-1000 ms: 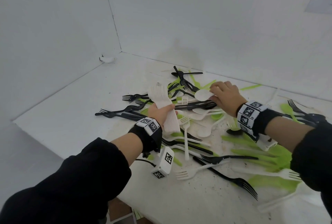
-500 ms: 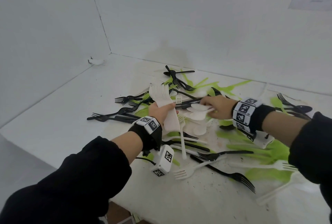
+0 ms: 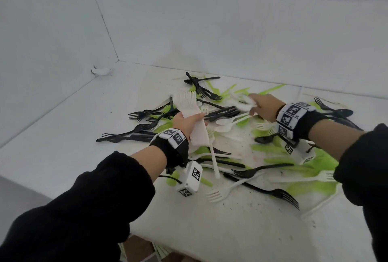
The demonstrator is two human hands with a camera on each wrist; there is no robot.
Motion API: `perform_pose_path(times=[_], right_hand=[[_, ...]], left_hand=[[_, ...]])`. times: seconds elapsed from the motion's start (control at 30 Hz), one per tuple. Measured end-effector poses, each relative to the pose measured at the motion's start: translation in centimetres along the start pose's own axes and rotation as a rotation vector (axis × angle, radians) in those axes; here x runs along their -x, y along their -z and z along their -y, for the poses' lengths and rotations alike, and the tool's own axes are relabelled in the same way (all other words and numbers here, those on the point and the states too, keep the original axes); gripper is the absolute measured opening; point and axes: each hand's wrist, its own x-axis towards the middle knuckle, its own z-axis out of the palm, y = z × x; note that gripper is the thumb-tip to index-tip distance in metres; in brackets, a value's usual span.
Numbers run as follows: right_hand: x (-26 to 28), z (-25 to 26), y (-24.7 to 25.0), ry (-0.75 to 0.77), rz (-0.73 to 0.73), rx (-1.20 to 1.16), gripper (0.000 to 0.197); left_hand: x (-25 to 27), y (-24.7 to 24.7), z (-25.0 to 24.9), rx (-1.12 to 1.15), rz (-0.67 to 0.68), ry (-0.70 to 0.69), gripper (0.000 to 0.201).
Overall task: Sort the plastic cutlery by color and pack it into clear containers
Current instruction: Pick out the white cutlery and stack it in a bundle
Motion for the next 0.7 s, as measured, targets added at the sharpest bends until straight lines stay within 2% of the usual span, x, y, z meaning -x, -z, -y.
perform_pose_path(times=[0.07,0.13,0.23,0.37,0.43,0.53,0.7], right_hand=[[-0.3,0.8,0.5,-0.077,-0.042,-0.19,0.022],[-0.9,1.8,0.6,-0.095,-0.031,-0.224,0.03],[-1.5,3.0,0.2,-0.014,0.005,0.018,0.03],[-2.6,4.2,-1.3,0.021,0.253,0.31,0.019],[-3.4,3.9,-2.1,-0.007,0.288,0.356,0.022],[-3.8,3.7,-2.5,0.029,0.277,0.395,0.027],[-3.8,3.7,-3.4,0.011,0.267,0.362,0.029]], left_hand=[[0.0,0.0,0.1,0.0,0.013,0.005,0.024],[0.1,0.0,0.2,-0.009,0.033,0.009,0.021],[0.2,0.3,0.4,-0.024,0.067,0.002,0.013],[-0.2,1.1,0.4,-0.028,0.087,0.005,0.015],[-0.4,1.7,0.3,-0.016,0.085,0.017,0.018],[-0.9,2.3,0.1,-0.016,0.091,0.021,0.018],[-1.3,2.6,0.1,-0.032,0.108,0.033,0.019]])
